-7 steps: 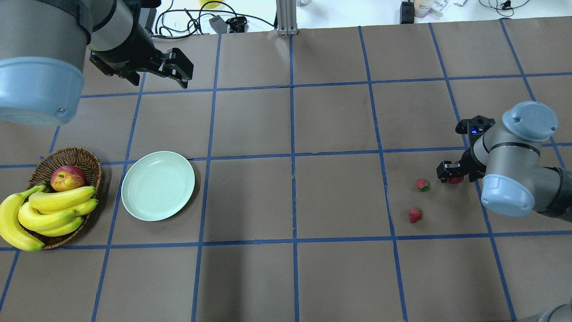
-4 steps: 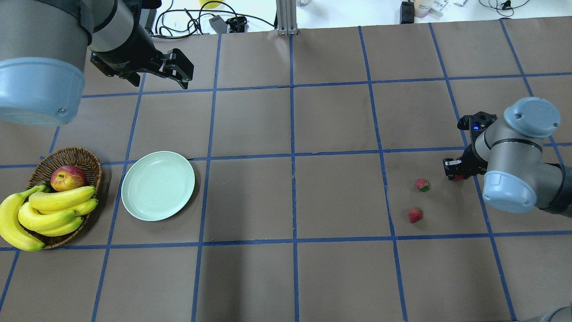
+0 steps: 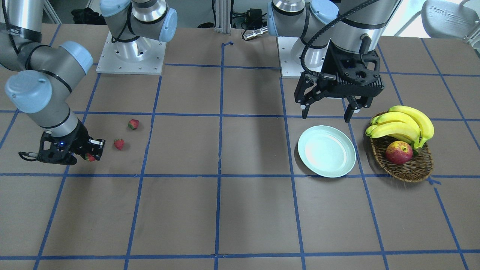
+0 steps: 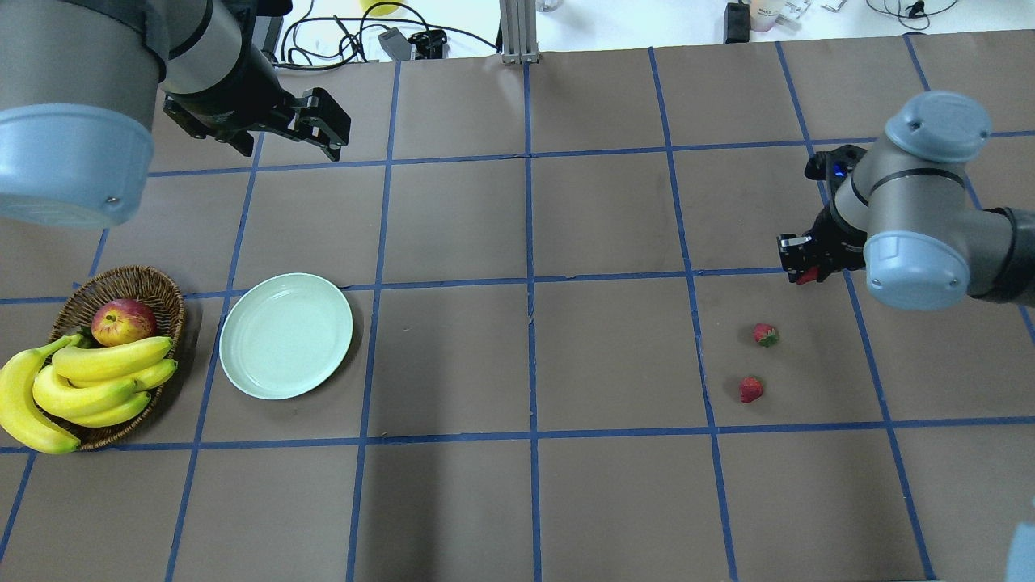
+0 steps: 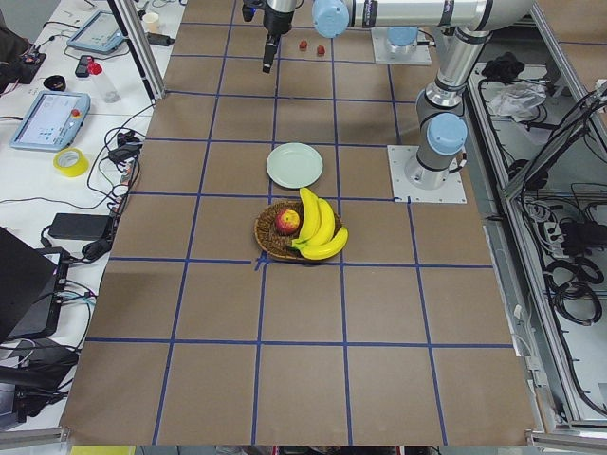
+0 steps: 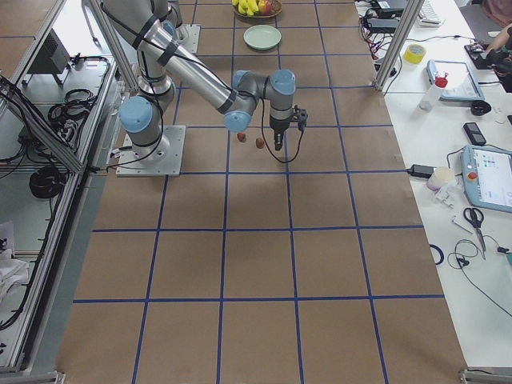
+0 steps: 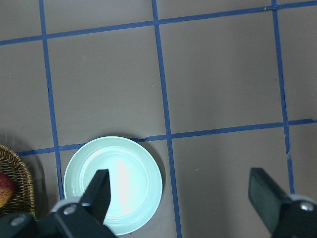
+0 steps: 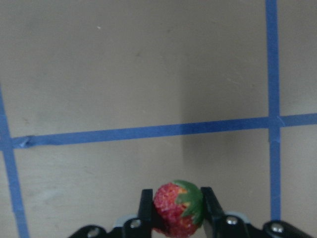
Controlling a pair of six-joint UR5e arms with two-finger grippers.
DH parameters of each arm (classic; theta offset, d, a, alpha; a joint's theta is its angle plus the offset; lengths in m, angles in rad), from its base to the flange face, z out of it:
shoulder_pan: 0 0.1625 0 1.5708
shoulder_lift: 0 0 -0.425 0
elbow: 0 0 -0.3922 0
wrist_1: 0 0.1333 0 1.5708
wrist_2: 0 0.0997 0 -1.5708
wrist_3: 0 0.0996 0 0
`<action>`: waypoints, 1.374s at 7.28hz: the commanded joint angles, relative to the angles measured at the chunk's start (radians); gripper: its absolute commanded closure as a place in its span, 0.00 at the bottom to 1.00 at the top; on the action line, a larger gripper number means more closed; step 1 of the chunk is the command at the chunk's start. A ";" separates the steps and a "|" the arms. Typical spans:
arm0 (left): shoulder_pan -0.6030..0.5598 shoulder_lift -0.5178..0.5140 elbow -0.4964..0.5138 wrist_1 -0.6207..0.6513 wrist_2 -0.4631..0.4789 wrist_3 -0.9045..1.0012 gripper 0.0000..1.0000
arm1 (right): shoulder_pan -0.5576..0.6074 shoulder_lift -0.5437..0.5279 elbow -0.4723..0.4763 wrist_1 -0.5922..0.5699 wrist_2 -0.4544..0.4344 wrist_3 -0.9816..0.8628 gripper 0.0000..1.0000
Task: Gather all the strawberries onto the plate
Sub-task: 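Carry the strawberry with the right gripper to the table center and release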
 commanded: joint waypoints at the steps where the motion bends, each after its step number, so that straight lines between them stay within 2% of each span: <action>1: 0.000 -0.001 0.001 0.003 -0.001 0.001 0.00 | 0.234 0.010 -0.056 0.051 0.006 0.378 0.80; 3: 0.001 -0.001 0.001 0.003 0.000 0.001 0.00 | 0.447 0.046 -0.061 0.033 0.008 0.702 0.79; 5: 0.001 -0.001 0.001 0.003 0.000 0.001 0.00 | 0.622 0.137 -0.122 -0.008 0.051 0.946 0.79; 7: 0.004 -0.001 0.001 0.003 0.000 0.004 0.00 | 0.715 0.242 -0.217 -0.053 0.146 1.100 0.75; 8: 0.004 -0.001 0.001 0.003 0.000 0.004 0.00 | 0.717 0.263 -0.222 -0.055 0.146 1.101 0.52; 9: 0.007 0.000 -0.001 0.002 0.000 0.007 0.00 | 0.717 0.260 -0.223 -0.053 0.138 1.093 0.06; 10: 0.009 0.000 0.001 0.003 0.000 0.009 0.00 | 0.717 0.255 -0.220 -0.045 0.126 1.078 0.00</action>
